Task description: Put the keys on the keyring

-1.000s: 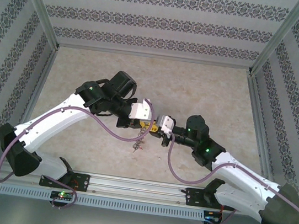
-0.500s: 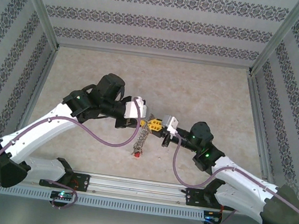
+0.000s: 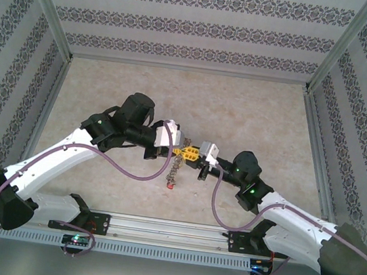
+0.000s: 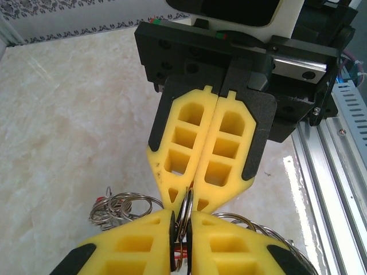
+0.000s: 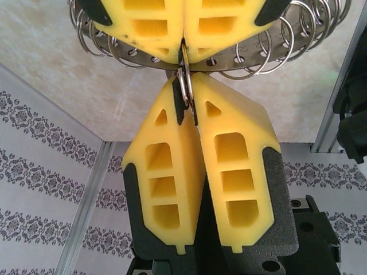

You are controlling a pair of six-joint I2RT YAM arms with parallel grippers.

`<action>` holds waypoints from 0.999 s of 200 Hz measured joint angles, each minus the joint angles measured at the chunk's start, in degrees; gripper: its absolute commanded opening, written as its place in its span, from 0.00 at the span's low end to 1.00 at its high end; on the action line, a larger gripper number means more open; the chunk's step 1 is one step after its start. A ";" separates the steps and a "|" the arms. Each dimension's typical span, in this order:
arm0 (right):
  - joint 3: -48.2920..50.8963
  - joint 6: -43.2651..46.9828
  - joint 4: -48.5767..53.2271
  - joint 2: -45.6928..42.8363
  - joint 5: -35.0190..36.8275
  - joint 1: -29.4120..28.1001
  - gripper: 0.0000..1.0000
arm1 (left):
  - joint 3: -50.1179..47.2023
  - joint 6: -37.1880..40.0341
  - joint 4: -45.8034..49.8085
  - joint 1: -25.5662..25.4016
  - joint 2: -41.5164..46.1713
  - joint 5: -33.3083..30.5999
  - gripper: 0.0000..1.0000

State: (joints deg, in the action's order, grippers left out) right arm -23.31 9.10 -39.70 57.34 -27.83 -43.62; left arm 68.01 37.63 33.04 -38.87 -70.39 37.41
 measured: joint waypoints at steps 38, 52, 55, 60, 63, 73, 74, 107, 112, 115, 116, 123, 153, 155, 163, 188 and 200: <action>0.00 0.02 -0.50 0.74 -0.02 -0.07 0.00 | 0.04 0.90 0.33 0.37 0.04 -0.20 0.02; -0.02 0.13 -0.31 0.90 -0.02 -0.15 0.16 | 0.31 1.31 1.31 0.37 0.00 -0.50 0.00; -0.04 0.11 -0.09 0.90 -0.02 -0.17 0.18 | 0.44 1.42 1.60 0.37 -0.04 -0.52 0.00; -0.17 0.74 0.11 0.90 0.04 -0.22 0.20 | 0.76 1.77 2.21 0.37 -0.17 -0.59 0.00; -0.22 0.66 0.39 0.87 0.17 -0.28 0.20 | 0.96 2.01 2.69 0.37 -0.24 -0.74 0.00; -0.33 1.73 0.90 0.74 0.94 -0.35 0.22 | 1.60 2.71 4.42 0.37 -0.39 -1.42 0.00; -0.33 1.70 0.94 0.72 0.96 -0.37 0.22 | 1.70 2.80 4.68 0.37 -0.42 -1.51 0.00; -1.66 4.35 5.77 0.22 2.10 -0.42 0.25 | 5.07 5.95 10.97 0.37 -2.12 -4.02 0.00; -1.95 4.57 6.36 0.17 2.10 -0.42 0.25 | 5.62 6.47 11.89 0.37 -2.47 -4.39 0.00; -2.12 4.76 6.69 0.17 2.10 -0.42 0.25 | 5.88 6.78 12.33 0.37 -2.64 -4.59 0.00; -2.21 4.74 6.80 0.17 2.10 -0.42 0.25 | 5.92 6.84 12.46 0.37 -2.69 -4.63 0.00; -2.58 5.01 7.37 0.17 2.10 -0.42 0.25 | 6.54 7.39 13.55 0.37 -3.13 -5.03 0.00; -4.35 5.49 8.87 0.83 1.40 -0.44 0.25 | 7.04 8.94 16.09 0.37 -4.37 -6.10 0.00; -4.50 5.51 8.94 0.92 1.31 -0.44 0.25 | 7.04 8.96 16.24 0.37 -4.44 -6.16 0.00; -5.09 5.66 9.11 1.38 1.01 -0.44 0.25 | 7.04 9.29 16.72 0.37 -4.74 -6.23 0.00; -6.08 5.70 9.29 2.89 0.22 -0.52 0.25 | 7.04 9.79 17.55 0.37 -5.42 -6.51 0.00; -6.12 5.73 9.31 3.43 -0.20 -0.52 0.27 | 7.15 9.94 17.70 0.37 -5.49 -6.67 0.00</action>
State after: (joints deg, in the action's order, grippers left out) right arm -29.43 14.83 -30.39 60.77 -28.03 -44.14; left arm 75.16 47.57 50.74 -38.50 -75.88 30.74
